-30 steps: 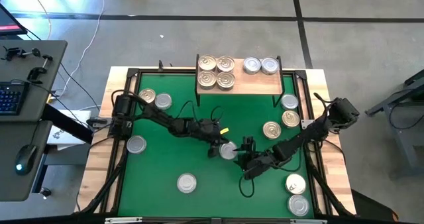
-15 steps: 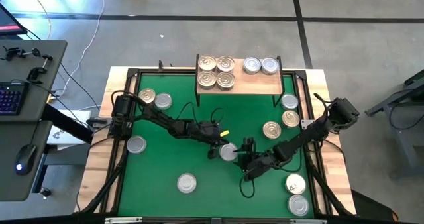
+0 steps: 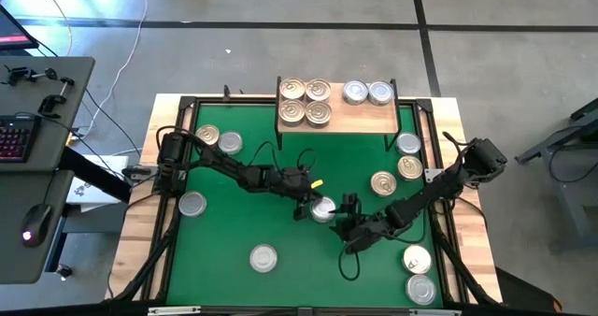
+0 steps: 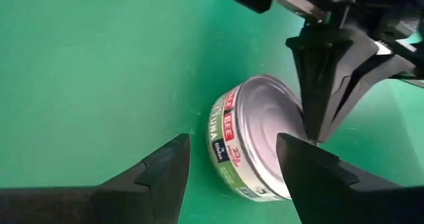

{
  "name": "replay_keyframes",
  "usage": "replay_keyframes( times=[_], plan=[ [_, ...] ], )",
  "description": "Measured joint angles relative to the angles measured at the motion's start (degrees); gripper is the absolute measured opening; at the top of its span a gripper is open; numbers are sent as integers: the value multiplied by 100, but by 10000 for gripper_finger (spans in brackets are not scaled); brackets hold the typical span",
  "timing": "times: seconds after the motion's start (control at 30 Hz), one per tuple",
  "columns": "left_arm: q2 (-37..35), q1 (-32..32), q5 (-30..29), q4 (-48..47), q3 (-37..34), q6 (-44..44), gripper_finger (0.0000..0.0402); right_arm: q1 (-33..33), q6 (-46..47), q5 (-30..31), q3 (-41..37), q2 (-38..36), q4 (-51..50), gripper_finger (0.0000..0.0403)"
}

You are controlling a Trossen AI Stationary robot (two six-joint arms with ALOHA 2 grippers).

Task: Stack canned seafood by type on shelf
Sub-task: Put the green tuna can on the shelf

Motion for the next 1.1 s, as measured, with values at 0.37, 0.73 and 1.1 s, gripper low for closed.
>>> replay_keyframes(
  times=[0.37, 0.73, 1.1],
  plan=[
    [0, -4, 7, 4, -2, 54, 0, -15, -671, 47, 0, 0, -2, 269],
    [0, -4, 11, -2, -2, 54, 0, -44, -2091, 483, 0, 594, 181, 293],
    [9, -4, 10, -22, -9, 33, 0, -103, -2180, 1472, 0, 1006, 1164, 251]
  ],
)
